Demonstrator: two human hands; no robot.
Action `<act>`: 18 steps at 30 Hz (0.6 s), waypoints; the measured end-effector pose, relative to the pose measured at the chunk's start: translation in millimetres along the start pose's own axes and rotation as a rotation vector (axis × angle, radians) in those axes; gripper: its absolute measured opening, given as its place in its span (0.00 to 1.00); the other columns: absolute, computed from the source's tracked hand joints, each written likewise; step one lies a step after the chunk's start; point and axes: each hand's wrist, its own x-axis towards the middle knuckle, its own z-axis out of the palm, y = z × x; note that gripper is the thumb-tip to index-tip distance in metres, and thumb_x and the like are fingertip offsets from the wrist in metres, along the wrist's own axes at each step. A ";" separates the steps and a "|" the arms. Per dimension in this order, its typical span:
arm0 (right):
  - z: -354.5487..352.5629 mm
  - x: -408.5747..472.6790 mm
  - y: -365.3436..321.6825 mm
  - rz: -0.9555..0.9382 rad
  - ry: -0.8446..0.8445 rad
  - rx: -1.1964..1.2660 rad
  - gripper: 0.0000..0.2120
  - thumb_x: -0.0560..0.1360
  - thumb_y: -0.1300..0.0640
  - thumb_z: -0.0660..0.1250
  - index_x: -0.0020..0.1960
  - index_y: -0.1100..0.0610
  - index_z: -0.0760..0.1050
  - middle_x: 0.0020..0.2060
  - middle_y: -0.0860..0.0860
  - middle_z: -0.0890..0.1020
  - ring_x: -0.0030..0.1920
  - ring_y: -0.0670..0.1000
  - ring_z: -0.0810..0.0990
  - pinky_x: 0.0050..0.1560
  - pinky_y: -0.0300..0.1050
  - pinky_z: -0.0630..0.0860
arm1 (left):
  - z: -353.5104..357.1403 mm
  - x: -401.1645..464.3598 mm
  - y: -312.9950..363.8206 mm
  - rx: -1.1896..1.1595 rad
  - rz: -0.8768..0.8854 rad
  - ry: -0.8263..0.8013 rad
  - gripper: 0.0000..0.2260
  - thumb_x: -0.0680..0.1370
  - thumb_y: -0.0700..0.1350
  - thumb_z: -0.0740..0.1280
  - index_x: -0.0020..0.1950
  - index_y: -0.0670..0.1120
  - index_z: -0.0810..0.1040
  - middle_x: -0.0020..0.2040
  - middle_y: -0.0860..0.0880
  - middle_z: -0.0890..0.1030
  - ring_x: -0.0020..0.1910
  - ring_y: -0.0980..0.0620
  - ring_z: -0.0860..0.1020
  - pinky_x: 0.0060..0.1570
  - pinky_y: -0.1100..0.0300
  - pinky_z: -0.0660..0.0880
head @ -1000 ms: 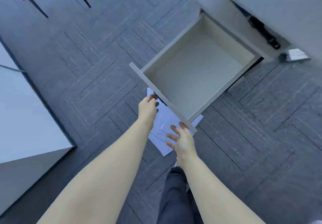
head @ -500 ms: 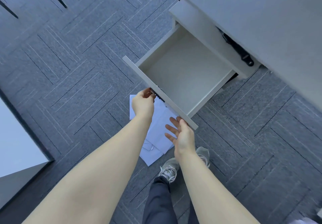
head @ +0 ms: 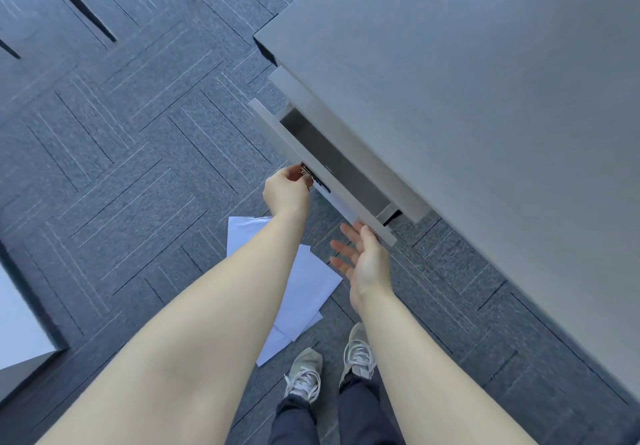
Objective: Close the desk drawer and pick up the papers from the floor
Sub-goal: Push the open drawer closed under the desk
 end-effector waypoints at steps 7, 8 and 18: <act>-8.8 24.0 -31.0 -0.054 0.030 0.009 0.16 0.82 0.50 0.53 0.65 0.53 0.72 0.62 0.50 0.80 0.52 0.52 0.83 0.47 0.48 0.78 | 36.2 2.1 23.0 0.002 0.044 -0.003 0.10 0.65 0.38 0.70 0.38 0.53 0.84 0.36 0.45 0.85 0.37 0.48 0.80 0.51 0.46 0.81; -9.0 26.4 -33.6 -0.074 0.043 0.004 0.14 0.82 0.50 0.54 0.61 0.53 0.73 0.61 0.51 0.81 0.50 0.52 0.83 0.45 0.47 0.78 | 40.7 3.8 22.7 0.005 0.053 0.004 0.10 0.65 0.38 0.69 0.40 0.51 0.85 0.38 0.43 0.86 0.37 0.48 0.80 0.51 0.46 0.81; -9.5 31.4 -34.7 -0.136 0.072 -0.070 0.10 0.82 0.51 0.55 0.51 0.50 0.75 0.51 0.49 0.85 0.41 0.50 0.83 0.39 0.45 0.77 | 34.3 -1.3 23.5 0.458 0.370 -0.047 0.10 0.75 0.42 0.67 0.55 0.46 0.82 0.48 0.44 0.86 0.49 0.42 0.81 0.50 0.50 0.77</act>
